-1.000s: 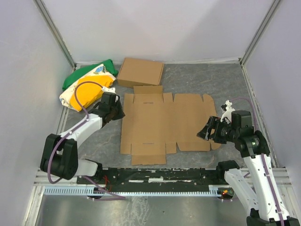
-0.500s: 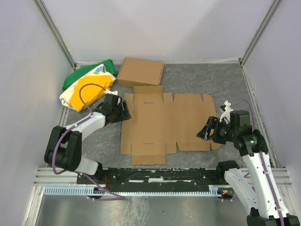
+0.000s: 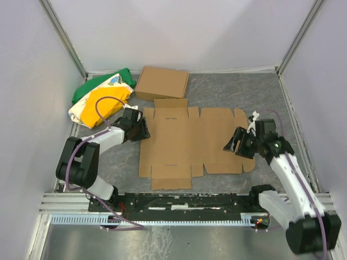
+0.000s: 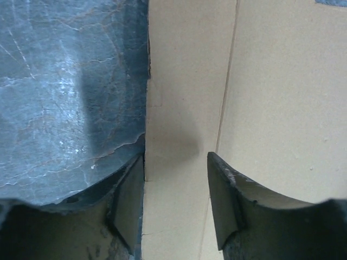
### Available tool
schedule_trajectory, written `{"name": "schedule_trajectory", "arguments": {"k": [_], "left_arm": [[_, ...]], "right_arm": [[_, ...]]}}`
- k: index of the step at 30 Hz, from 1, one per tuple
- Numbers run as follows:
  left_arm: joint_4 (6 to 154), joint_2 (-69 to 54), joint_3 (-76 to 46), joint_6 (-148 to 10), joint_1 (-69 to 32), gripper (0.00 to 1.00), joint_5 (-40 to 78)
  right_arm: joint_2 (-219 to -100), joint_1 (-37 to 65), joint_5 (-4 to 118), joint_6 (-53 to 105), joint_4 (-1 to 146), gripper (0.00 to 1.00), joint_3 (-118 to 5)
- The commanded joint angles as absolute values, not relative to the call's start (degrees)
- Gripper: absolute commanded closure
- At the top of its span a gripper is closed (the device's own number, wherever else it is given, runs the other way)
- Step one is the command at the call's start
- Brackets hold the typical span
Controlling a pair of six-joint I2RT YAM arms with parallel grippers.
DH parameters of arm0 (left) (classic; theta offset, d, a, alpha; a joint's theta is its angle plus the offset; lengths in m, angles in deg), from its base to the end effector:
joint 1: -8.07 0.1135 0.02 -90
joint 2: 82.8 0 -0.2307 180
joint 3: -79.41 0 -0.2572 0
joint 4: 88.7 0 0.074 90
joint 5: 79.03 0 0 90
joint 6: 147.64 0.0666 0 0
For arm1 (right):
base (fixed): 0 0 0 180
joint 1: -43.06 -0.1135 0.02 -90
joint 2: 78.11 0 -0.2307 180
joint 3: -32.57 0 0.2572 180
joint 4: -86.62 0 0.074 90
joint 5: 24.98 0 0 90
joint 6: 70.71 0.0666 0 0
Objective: Fold the paper box
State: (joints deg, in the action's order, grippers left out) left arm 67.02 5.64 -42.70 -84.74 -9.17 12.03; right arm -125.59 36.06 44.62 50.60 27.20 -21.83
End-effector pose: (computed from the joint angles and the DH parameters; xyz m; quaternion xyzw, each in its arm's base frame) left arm 0.3016 -0.0949 0.0985 -0.0791 0.9499 -0.1222 0.2764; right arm 0.1981 0.0477 0.2063 0.1406 0.9231 0.2622 0.2438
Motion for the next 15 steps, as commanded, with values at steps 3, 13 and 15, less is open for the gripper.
{"name": "schedule_trajectory", "arguments": {"k": [3,13,15], "left_arm": [[70.2,5.7,-43.1,-86.1,-9.6,0.53,16.3],[73.3,-0.8,-45.1,-86.7,-9.7,0.97,20.7],[74.2,-2.2,-45.6,-87.3,-9.7,0.97,22.5]], "right_arm": [[-144.5,36.0,48.4,53.2,47.4,0.32,-21.4],[-154.6,35.9,52.0,53.5,52.0,0.33,-22.8],[-156.0,35.8,51.8,53.6,53.1,0.33,-22.1]]}}
